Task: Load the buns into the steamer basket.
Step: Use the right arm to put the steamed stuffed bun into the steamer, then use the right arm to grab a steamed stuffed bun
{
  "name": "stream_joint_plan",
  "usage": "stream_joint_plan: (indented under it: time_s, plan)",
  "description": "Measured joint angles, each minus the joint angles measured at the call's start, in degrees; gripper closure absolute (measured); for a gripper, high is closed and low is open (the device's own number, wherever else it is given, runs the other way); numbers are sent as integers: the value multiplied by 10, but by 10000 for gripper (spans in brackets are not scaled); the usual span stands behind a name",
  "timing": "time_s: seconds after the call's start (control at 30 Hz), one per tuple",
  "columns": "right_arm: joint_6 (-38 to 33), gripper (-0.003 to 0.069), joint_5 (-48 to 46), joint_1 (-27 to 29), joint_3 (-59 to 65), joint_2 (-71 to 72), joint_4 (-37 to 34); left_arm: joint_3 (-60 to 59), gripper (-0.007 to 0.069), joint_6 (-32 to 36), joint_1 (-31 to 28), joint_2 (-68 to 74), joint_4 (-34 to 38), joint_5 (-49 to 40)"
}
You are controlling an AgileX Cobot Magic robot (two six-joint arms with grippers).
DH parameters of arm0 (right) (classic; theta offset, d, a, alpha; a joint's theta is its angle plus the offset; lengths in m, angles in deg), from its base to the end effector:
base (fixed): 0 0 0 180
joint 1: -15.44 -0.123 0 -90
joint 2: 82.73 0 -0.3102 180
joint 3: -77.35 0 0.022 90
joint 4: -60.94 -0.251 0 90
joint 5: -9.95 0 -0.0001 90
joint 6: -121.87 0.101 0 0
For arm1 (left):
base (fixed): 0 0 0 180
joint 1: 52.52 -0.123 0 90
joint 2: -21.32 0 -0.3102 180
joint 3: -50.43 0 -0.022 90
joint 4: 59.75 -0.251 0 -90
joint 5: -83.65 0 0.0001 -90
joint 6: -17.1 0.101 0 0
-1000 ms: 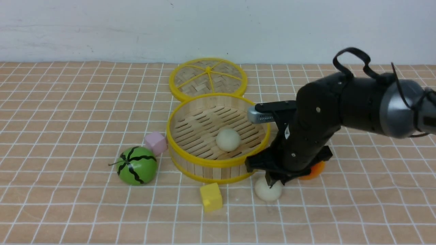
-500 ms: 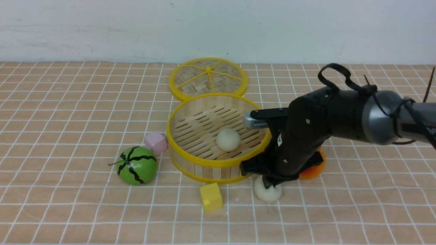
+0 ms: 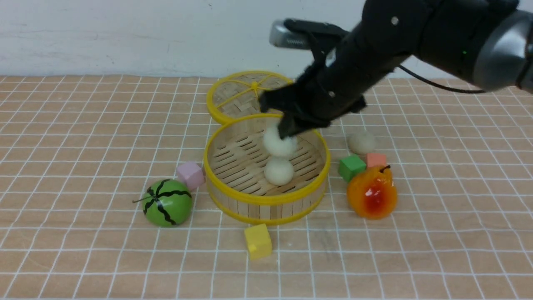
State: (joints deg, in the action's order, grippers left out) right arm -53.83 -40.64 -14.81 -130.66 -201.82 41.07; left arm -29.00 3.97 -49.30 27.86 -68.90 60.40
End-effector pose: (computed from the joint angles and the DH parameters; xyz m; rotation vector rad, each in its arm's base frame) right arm 0.3882 0.2571 0.3367 -0.4081 2.4913 0.6785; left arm 0.0363 0.0043 0.1651 -0.0674 1.8999 -0.0343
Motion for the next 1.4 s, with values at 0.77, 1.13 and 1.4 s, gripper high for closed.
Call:
stream_joint_plan:
  time_s: [0.77, 1.13, 1.4]
  plan:
    - [-53, 326, 84, 0, -91, -196, -49, 0, 386, 0, 0, 0, 0, 0]
    - [9, 160, -6, 42, -97, -100, 120, 0, 386, 0, 0, 0, -1, 0]
    - [45, 204, -28, 133, -97, -119, 185, 0, 386, 0, 0, 0, -1, 0]
